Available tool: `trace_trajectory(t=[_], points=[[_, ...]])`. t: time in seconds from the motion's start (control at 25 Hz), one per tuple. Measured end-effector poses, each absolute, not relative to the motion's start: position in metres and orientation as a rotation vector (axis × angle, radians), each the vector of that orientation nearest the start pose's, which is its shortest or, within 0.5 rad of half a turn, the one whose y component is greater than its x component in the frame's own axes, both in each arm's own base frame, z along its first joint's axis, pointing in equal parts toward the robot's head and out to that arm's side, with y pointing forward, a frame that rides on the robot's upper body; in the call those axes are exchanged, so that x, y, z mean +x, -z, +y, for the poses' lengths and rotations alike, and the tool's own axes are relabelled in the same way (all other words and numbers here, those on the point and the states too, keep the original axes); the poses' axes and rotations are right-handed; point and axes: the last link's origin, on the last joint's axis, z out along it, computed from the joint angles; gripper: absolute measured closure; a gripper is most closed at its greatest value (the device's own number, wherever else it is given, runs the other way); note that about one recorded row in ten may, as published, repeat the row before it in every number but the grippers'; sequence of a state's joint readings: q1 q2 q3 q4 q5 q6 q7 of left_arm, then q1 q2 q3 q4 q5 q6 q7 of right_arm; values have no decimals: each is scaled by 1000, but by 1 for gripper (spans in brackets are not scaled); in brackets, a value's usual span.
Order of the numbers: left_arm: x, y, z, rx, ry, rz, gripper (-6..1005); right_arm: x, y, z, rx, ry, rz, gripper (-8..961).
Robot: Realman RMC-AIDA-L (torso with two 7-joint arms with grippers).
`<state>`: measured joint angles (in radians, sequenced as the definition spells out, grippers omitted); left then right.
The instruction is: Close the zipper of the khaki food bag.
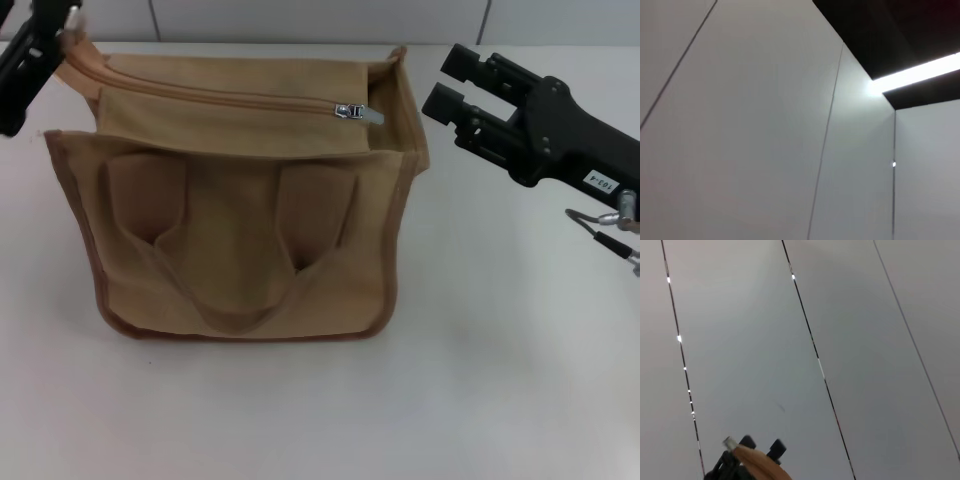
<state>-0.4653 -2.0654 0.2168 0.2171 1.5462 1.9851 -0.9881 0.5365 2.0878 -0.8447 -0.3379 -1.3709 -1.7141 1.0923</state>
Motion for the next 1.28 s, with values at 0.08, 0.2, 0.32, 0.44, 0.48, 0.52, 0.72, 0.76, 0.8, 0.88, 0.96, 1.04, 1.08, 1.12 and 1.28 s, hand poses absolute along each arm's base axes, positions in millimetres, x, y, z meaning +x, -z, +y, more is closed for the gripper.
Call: trace_trajectory(t=[0.08,0.2,0.32,0.44,0.48,0.52,0.72,0.76,0.8,0.88,0.96,1.04,1.08,1.12,1.28], points=[[-273,-60,271,-1876,1598,-313,196,216,12,316,-2418,-1454,457,301],[-288,-61,254,-1843,1479,-240,198,215,13,317,-2417,-1446,446,301],[-306,-62,234,-1817,1372,-235,199,214,14,318,-2420,-1449,443,301],[-317,-64,220,-1816,1330,-268,199,211,15,320,-2425,-1454,443,302],[-321,-64,215,-1811,1317,-281,199,210,15,320,-2427,-1455,440,302],[-324,-64,210,-1806,1305,-293,199,209,15,321,-2429,-1457,437,302],[-335,-62,195,-1878,1227,-325,199,205,16,324,-2437,-1462,423,301],[-336,-61,194,-1901,1210,-330,199,204,16,324,-2438,-1461,419,301],[-338,-60,192,-1925,1189,-332,199,204,16,324,-2438,-1460,414,301],[-341,-56,188,-1974,1142,-324,199,204,17,324,-2436,-1454,397,300],[-344,-53,184,-2010,1104,-317,199,205,18,323,-2432,-1449,372,299],[-346,-50,181,-2047,1074,-320,199,205,18,320,-2428,-1453,342,299],[-348,-49,180,-2072,1057,-321,199,205,19,318,-2426,-1457,322,298],[-349,-46,178,-2104,1040,-324,199,206,19,316,-2424,-1460,300,298],[-348,-35,176,-2258,1011,-323,199,207,19,302,-2428,-1477,173,296]])
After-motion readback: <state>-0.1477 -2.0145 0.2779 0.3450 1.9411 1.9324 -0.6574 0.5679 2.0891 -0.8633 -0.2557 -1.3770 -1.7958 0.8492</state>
